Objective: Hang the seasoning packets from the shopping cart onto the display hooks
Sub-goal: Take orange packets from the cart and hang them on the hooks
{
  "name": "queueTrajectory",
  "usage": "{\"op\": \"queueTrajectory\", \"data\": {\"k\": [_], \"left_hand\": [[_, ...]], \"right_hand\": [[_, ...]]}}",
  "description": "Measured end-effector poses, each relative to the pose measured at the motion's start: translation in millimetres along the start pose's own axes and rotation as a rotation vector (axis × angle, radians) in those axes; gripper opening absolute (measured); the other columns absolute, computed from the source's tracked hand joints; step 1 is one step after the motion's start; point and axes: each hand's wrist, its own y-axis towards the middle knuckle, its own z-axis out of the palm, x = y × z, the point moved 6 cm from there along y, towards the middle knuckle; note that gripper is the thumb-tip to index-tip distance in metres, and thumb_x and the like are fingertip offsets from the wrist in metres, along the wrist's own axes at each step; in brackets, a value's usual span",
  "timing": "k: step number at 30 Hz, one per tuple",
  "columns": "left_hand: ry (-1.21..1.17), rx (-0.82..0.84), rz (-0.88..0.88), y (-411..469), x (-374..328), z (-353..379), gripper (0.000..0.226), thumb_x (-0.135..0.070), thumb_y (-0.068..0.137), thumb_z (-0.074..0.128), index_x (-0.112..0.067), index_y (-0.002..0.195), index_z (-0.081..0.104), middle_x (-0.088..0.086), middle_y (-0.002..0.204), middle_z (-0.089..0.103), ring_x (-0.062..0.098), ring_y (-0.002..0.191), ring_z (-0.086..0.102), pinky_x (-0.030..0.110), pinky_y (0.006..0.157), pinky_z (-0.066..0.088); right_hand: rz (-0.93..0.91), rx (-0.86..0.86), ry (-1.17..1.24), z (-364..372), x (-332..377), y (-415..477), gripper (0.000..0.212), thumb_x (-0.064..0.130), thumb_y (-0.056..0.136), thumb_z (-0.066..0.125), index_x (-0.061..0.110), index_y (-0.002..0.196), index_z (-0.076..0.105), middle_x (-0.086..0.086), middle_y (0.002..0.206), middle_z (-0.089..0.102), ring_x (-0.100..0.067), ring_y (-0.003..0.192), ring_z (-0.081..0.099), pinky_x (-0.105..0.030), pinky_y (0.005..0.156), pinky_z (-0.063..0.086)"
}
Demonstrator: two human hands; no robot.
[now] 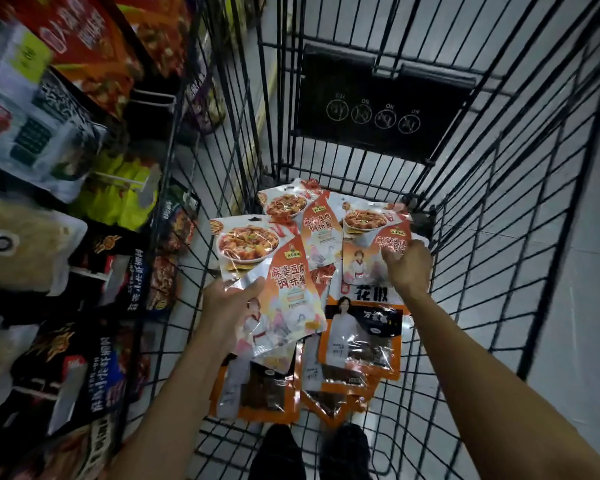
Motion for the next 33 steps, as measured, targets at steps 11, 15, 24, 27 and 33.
{"op": "queueTrajectory", "data": {"k": [11, 15, 24, 27, 33], "left_hand": [[0.023, -0.003, 0.016, 31.4, 6.9, 13.4, 0.070, -0.027, 0.077, 0.080, 0.003, 0.131, 0.048, 0.025, 0.121, 0.060, 0.036, 0.106, 0.063, 0.044, 0.086, 0.052], [0.024, 0.022, 0.017, 31.5, 4.6, 12.8, 0.073, -0.030, 0.077, 0.079, 0.005, 0.131, 0.046, 0.024, 0.106, 0.063, 0.024, 0.075, 0.062, 0.030, 0.062, 0.050], [0.016, 0.059, -0.019, 32.0, 10.3, 16.8, 0.051, -0.021, 0.078, 0.079, -0.001, 0.117, 0.053, 0.001, 0.064, 0.062, 0.012, 0.059, 0.059, 0.023, 0.053, 0.048], [0.050, 0.069, 0.009, 25.1, 5.6, 21.3, 0.048, -0.025, 0.074, 0.082, -0.002, 0.109, 0.057, 0.005, 0.074, 0.056, 0.015, 0.062, 0.058, 0.026, 0.058, 0.048], [0.077, 0.100, 0.081, -8.5, -31.7, 24.9, 0.086, -0.045, 0.058, 0.086, 0.010, 0.117, 0.054, 0.021, 0.105, 0.064, 0.033, 0.099, 0.063, 0.035, 0.078, 0.051]], "right_hand": [[0.205, -0.038, -0.082, 17.7, -13.4, 26.0, 0.080, 0.034, 0.067, 0.086, 0.000, 0.127, 0.045, -0.021, 0.126, 0.056, -0.035, 0.114, 0.055, -0.047, 0.096, 0.048], [0.384, 0.141, 0.301, 21.7, -12.8, 21.1, 0.031, 0.013, 0.071, 0.083, 0.007, 0.087, 0.058, -0.013, 0.100, 0.066, -0.021, 0.066, 0.060, -0.025, 0.043, 0.047], [0.481, 0.314, 0.515, 20.6, -5.2, 0.9, 0.027, 0.004, 0.073, 0.080, 0.003, 0.089, 0.059, -0.012, 0.085, 0.064, -0.029, 0.075, 0.063, -0.042, 0.055, 0.051], [0.470, 0.232, 0.590, 9.0, -3.9, -11.4, 0.027, 0.004, 0.072, 0.081, 0.005, 0.089, 0.060, -0.012, 0.092, 0.067, -0.032, 0.082, 0.065, -0.046, 0.065, 0.054], [0.339, 0.129, 0.803, -47.1, 23.2, -60.2, 0.019, 0.017, 0.080, 0.077, 0.010, 0.085, 0.060, -0.004, 0.079, 0.069, -0.027, 0.071, 0.071, -0.032, 0.048, 0.053]]}}
